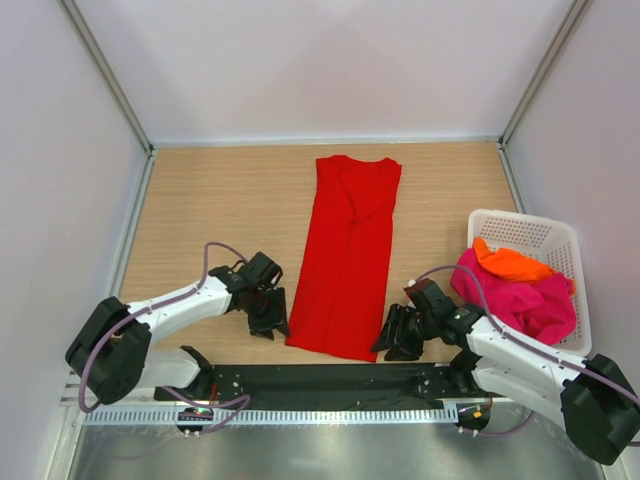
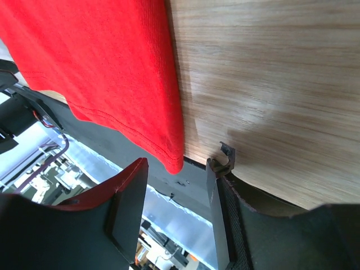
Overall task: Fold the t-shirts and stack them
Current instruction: Fold the tshirt
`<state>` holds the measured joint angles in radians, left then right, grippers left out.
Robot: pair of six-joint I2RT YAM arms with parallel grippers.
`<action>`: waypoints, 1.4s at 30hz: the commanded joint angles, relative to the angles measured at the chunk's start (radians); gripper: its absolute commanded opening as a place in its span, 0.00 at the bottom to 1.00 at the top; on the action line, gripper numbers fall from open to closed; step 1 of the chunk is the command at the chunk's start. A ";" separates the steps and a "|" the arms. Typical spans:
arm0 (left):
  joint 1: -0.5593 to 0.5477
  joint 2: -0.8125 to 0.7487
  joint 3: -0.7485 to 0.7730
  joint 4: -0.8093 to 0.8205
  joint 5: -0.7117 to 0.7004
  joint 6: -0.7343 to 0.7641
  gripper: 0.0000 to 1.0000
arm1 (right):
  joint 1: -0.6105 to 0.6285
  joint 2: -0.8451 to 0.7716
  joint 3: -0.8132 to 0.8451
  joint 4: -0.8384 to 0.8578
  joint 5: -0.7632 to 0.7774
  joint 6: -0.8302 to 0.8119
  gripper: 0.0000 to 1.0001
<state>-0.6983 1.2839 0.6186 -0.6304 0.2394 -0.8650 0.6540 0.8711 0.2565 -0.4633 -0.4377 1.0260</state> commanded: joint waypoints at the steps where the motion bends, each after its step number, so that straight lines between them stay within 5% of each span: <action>1: -0.003 0.005 0.000 0.028 0.017 -0.019 0.47 | 0.006 0.011 -0.031 0.003 0.060 0.019 0.53; 19: -0.004 0.103 -0.059 0.084 0.075 -0.098 0.47 | 0.007 0.094 -0.045 0.072 0.059 0.040 0.47; 29: -0.004 0.127 -0.048 0.084 0.057 -0.081 0.37 | 0.013 0.212 -0.028 0.126 0.048 0.011 0.44; 34: -0.004 0.143 -0.037 0.083 0.043 -0.065 0.23 | 0.013 0.204 -0.025 0.085 0.070 -0.023 0.31; 38: -0.004 0.158 -0.026 0.081 0.040 -0.054 0.00 | 0.015 0.160 -0.036 0.063 0.074 -0.033 0.15; 42: -0.027 0.138 -0.019 0.083 0.047 -0.075 0.00 | 0.015 0.099 -0.019 -0.010 0.093 -0.046 0.01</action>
<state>-0.7048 1.4143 0.5980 -0.5564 0.3641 -0.9539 0.6647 0.9947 0.2474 -0.3546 -0.4526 1.0237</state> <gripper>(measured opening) 0.008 0.035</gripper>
